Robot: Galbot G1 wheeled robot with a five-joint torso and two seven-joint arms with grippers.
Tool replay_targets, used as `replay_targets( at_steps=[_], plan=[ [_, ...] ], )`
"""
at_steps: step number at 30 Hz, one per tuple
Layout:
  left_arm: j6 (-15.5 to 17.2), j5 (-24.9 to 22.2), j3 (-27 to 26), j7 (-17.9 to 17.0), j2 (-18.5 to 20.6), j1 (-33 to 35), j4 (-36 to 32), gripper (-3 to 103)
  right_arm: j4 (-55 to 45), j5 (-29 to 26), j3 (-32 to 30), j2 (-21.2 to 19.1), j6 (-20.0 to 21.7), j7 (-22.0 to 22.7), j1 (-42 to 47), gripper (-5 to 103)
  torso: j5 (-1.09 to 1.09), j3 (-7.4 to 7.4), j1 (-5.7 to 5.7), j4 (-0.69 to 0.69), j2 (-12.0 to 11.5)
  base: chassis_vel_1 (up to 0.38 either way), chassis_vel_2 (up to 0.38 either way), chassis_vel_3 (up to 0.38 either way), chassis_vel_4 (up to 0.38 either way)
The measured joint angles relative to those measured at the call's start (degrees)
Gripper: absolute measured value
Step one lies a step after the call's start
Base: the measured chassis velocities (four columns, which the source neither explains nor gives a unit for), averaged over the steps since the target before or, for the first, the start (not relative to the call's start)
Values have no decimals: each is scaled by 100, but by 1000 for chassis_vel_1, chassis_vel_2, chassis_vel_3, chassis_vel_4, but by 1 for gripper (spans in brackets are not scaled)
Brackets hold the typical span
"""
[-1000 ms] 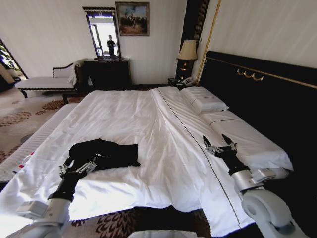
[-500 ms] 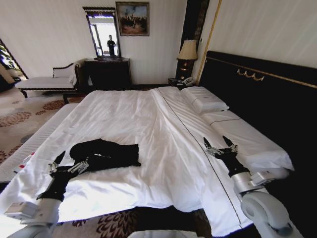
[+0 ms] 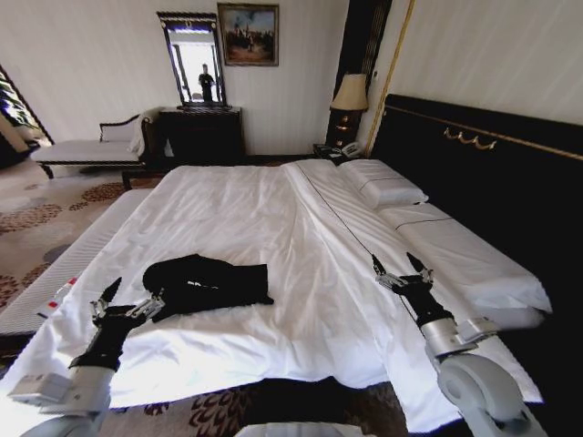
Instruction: Fold the clothes on the bed.
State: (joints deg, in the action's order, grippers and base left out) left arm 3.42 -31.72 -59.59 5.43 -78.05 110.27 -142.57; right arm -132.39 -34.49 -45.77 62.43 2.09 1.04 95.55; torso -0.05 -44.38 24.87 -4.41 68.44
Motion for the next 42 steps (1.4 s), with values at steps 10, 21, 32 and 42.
replay_targets(
  at_steps=[10, 21, 32, 42],
  plan=[
    [20, -60, 52, -3, -141, 40, -67, 100, 7, -18, -8, 9, -14, -1, 16, 100, 2, 0, 0, -1, 0, 37, 40, -42, -48],
    [21, -78, 60, -15, -152, 26, -71, 100, 16, -12, -8, 66, -75, -45, 29, 100, 2, 0, 0, 0, 0, 53, 81, -55, -86],
    [22, -69, 80, -20, -178, 16, -71, 100, 12, 5, -4, 149, -76, -68, 30, 100, 0, 0, 0, 0, -1, 72, 123, -77, -118],
    [-2, -68, 82, -25, -223, -1, -70, 100, 6, 40, 32, 197, -75, -73, 40, 100, 1, 0, 0, -1, -1, 61, 90, -63, -110]
  ],
)
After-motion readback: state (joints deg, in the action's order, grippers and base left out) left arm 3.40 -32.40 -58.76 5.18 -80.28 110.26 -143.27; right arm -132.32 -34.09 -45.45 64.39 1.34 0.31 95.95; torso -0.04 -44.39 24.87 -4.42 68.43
